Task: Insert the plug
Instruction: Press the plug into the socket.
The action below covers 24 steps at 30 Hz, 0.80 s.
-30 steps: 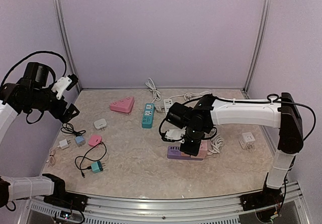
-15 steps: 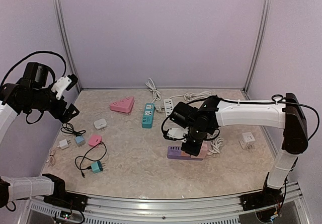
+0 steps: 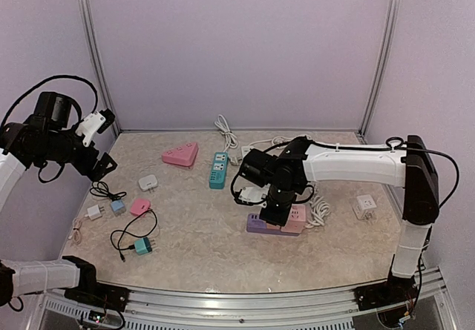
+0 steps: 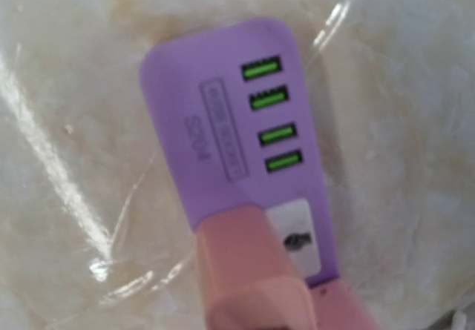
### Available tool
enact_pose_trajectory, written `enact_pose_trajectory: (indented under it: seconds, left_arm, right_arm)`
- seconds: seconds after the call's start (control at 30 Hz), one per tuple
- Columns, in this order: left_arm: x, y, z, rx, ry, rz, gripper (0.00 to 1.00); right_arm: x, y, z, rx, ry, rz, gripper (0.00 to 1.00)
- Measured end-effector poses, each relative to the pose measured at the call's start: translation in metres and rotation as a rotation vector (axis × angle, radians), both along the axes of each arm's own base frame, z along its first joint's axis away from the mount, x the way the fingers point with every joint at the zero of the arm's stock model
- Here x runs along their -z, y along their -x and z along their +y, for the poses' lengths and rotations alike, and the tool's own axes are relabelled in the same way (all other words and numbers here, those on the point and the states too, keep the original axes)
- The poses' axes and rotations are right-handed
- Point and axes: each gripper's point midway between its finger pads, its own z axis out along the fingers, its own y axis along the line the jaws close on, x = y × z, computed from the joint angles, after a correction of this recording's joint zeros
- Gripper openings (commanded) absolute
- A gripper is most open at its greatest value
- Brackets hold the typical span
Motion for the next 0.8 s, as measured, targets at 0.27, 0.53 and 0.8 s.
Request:
enact_pose_trajectory:
  seconds: [0.27,0.53,0.8]
  left_arm:
    - [0.000,0.000,0.000,0.005,-0.005,-0.001,0.99]
    - [0.000,0.000,0.000,0.008,-0.008,-0.002,0.99]
    - [-0.003,0.002,0.000,0.008,-0.005,-0.013,0.99]
  right_arm:
    - [-0.033,0.000,0.035,-0.051,-0.071,-0.022,0.45]
    - [-0.051,-0.008,0.040,0.001,-0.106,-0.068,0.97]
    - [-0.026,-0.024,0.069,0.038,-0.094,-0.062,0.98]
